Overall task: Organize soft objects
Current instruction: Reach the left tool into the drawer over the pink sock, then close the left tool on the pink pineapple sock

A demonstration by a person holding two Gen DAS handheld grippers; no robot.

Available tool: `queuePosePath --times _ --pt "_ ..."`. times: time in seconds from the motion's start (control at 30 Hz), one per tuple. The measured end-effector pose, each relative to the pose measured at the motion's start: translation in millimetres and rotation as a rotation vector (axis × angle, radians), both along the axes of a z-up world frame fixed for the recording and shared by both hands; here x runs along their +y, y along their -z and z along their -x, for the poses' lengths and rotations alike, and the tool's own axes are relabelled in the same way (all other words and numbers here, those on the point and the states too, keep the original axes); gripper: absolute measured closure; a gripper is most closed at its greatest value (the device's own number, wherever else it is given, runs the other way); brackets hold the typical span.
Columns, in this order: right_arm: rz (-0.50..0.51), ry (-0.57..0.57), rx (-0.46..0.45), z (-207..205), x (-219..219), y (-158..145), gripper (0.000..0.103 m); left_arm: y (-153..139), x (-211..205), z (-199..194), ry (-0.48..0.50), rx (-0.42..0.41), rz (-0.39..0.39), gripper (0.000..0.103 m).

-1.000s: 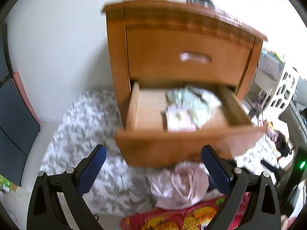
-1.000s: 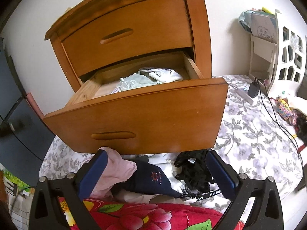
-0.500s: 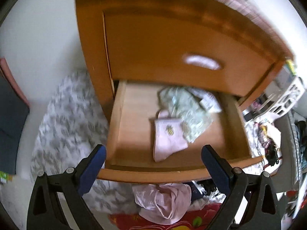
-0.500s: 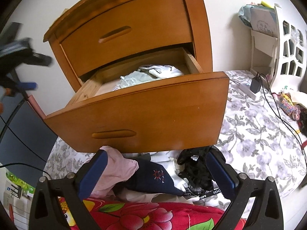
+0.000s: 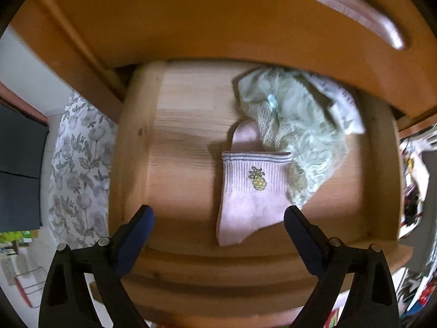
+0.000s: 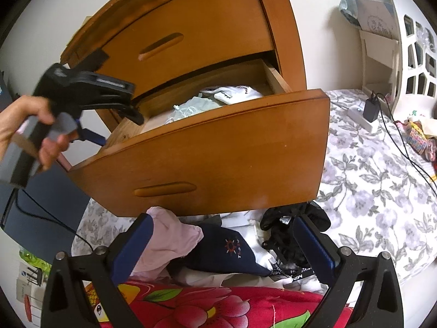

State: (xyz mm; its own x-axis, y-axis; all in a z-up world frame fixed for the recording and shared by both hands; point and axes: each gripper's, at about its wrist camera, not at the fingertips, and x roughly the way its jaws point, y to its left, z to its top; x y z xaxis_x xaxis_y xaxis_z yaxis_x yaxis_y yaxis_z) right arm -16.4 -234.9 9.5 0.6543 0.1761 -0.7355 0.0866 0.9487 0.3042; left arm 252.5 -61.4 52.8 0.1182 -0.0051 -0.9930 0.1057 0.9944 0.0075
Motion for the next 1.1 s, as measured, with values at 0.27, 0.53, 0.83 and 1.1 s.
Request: queuePosePath --times 0.27,0.53,0.83,1.1 --pt "-0.038 -0.008 0.016 -2.2 -2.0 5.1 0.0 35.3 -35.9 -10.8 0.095 0.112 -0.092 0.007" --pt "-0.07 -0.01 0.028 -4.5 -5.6 9.1 0.0 54.8 -65.1 -16.2 0.146 0.173 -0.112 0.007" --pt "-0.089 -0.012 0.032 -5.2 -6.5 10.6 0.0 66.7 -96.2 -29.8 0.209 0.209 -0.169 0.007" --pt "-0.1 -0.009 0.037 -5.6 -7.2 11.5 0.0 68.9 -106.3 -36.4 0.218 0.221 -0.147 0.022"
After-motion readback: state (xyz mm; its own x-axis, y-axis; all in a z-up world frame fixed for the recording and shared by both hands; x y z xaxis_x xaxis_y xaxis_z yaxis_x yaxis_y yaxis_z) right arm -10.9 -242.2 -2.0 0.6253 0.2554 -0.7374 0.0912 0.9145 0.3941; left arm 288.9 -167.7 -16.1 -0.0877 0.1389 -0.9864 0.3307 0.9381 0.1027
